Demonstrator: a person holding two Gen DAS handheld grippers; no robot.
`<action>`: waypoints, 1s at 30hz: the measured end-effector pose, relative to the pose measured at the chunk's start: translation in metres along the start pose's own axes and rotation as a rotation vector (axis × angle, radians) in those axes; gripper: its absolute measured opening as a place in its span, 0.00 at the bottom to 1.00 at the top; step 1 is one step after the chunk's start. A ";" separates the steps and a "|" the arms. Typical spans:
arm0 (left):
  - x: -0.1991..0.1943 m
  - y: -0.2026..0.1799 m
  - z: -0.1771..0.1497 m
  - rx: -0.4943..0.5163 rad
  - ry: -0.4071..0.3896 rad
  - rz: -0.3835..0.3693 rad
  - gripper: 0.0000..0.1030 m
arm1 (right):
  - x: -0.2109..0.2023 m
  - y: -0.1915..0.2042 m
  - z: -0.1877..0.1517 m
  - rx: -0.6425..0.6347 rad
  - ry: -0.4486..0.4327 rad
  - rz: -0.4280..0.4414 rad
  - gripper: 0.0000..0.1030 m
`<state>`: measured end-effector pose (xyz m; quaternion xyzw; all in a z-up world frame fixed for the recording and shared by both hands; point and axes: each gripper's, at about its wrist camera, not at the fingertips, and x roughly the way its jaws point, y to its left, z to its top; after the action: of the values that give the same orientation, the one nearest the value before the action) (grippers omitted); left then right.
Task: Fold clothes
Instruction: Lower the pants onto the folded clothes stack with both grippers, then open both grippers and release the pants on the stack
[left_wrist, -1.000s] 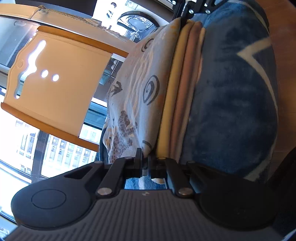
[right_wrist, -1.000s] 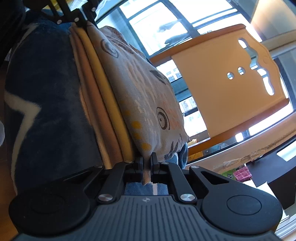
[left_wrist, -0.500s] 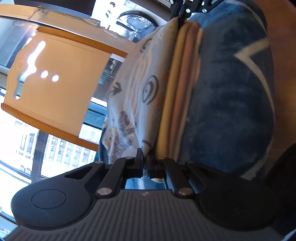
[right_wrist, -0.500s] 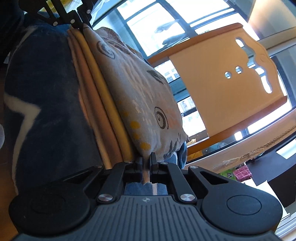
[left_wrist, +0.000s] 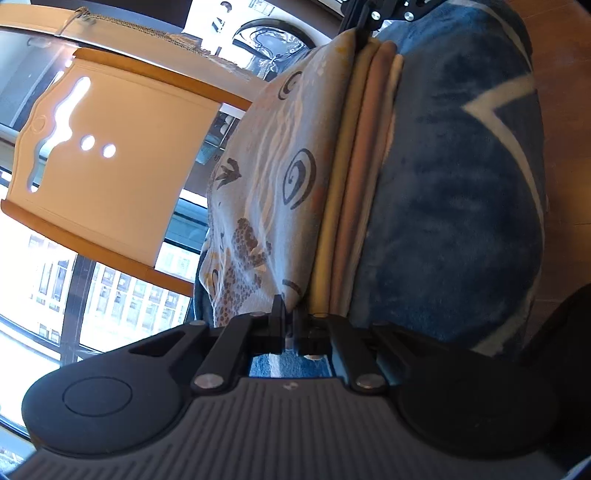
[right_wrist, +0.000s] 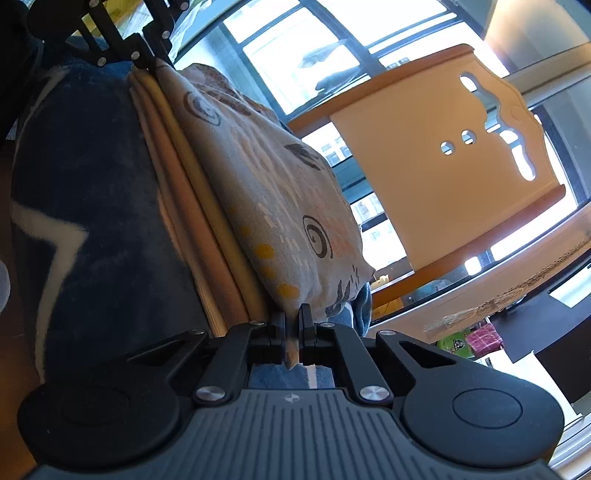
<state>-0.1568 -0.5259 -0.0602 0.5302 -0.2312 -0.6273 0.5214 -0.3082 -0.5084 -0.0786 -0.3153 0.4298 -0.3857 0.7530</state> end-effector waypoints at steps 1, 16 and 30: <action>-0.002 0.002 -0.001 -0.020 0.002 -0.008 0.02 | 0.001 0.002 0.000 -0.013 0.002 -0.003 0.05; -0.020 0.017 0.007 -0.121 -0.038 -0.098 0.22 | -0.024 0.002 0.006 0.112 -0.014 0.058 0.40; -0.012 0.007 -0.004 -0.011 -0.028 -0.040 0.06 | -0.012 -0.001 0.008 0.110 -0.013 0.050 0.20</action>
<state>-0.1521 -0.5162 -0.0506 0.5233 -0.2243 -0.6462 0.5082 -0.3054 -0.4975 -0.0695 -0.2653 0.4107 -0.3878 0.7814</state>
